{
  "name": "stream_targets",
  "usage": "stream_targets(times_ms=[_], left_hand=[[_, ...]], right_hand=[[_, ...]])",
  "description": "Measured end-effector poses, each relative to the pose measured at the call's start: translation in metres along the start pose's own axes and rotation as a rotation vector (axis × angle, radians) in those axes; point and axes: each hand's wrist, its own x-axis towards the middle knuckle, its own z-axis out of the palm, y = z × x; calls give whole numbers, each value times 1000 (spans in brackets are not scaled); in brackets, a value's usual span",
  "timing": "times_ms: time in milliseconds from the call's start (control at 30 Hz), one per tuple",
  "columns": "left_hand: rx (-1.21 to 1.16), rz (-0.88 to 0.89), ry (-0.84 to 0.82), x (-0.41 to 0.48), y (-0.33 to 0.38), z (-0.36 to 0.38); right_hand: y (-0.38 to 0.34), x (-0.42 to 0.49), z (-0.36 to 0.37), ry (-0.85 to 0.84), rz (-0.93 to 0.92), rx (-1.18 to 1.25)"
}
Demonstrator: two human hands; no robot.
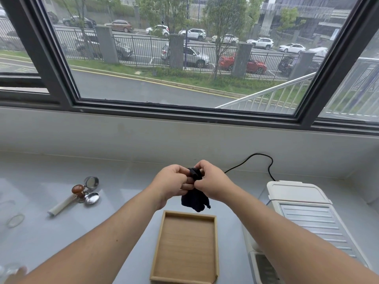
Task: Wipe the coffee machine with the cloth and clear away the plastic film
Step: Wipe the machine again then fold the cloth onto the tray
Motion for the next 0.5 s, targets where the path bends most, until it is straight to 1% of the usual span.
stream_targets(times_ms=[67, 167, 200, 233, 367, 433, 500], left_hand=[[161, 66, 39, 1, -4, -4], [593, 204, 142, 3, -6, -15], [711, 235, 145, 3, -7, -19], [773, 242, 121, 3, -5, -22], [762, 209, -31, 1, 3, -27], [705, 218, -34, 1, 6, -25], [595, 227, -22, 2, 7, -24]], right_hand=[[-1, -2, -3, 22, -25, -19], [-4, -5, -7, 30, -55, -36], [-5, -6, -9, 24, -70, -40], [-6, -8, -10, 15, -84, -32], [-11, -12, -15, -1, -135, 79], [-11, -11, -17, 41, -150, 124], [-10, -9, -20, 105, -141, 174]])
